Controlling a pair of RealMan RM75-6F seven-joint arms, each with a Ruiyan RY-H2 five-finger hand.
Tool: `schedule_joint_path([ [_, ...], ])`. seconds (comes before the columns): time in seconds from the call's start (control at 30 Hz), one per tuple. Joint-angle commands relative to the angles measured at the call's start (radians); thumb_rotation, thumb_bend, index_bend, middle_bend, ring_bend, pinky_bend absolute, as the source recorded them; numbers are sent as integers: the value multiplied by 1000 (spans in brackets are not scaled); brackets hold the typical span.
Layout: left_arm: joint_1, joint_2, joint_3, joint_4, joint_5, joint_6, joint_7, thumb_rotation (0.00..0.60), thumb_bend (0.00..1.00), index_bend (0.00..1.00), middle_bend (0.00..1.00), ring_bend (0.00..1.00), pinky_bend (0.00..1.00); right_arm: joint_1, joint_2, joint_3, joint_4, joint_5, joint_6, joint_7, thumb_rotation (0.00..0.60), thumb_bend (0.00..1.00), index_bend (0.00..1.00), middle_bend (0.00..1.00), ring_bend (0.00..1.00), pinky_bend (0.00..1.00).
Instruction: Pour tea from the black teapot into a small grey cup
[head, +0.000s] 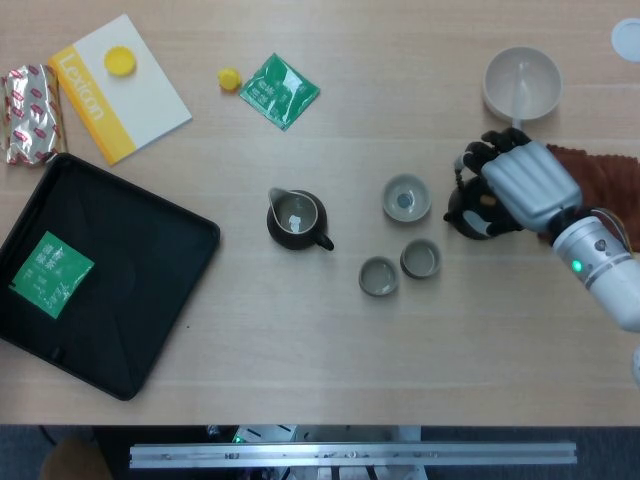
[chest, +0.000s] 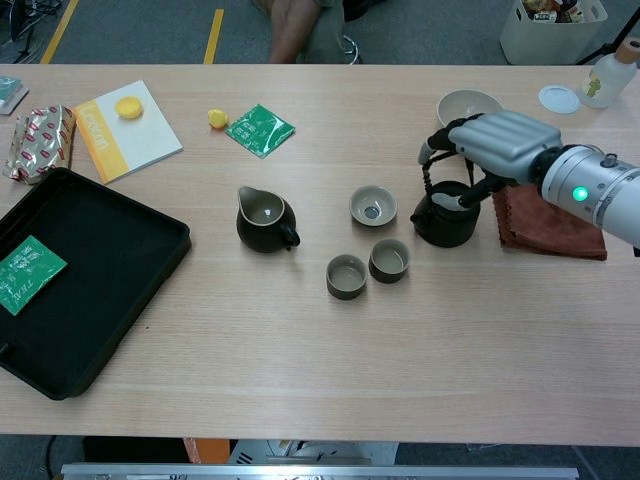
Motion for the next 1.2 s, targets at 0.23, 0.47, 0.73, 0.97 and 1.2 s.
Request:
schedule_joint_path([
  [0.23, -15, 11, -5, -10, 10, -8, -6, 600, 267, 186, 220, 188, 175, -93, 46, 30, -47, -136, 207, 54, 491, 327, 246, 242, 128, 153],
  [0.47, -34, 11, -3, -12, 31, -23, -7, 600, 267, 186, 220, 188, 175, -249, 81, -3, -66, -274, 492, 16, 600, 335, 304, 350, 209, 156],
  [0.73, -52, -5, -7, -14, 74, -8, 1, 600, 267, 186, 219, 186, 175, -422, 199, -66, -130, -303, 653, 19, 600, 336, 311, 365, 222, 157],
  [0.97, -55, -36, -12, -8, 97, 22, 14, 600, 267, 186, 218, 181, 173, -547, 270, -112, -144, -317, 725, 40, 600, 339, 311, 365, 222, 157],
  [1.2, -58, -45, -10, -16, 95, 21, 30, 600, 267, 186, 218, 181, 172, -613, 277, -106, -115, -318, 740, 92, 600, 339, 311, 365, 222, 157],
])
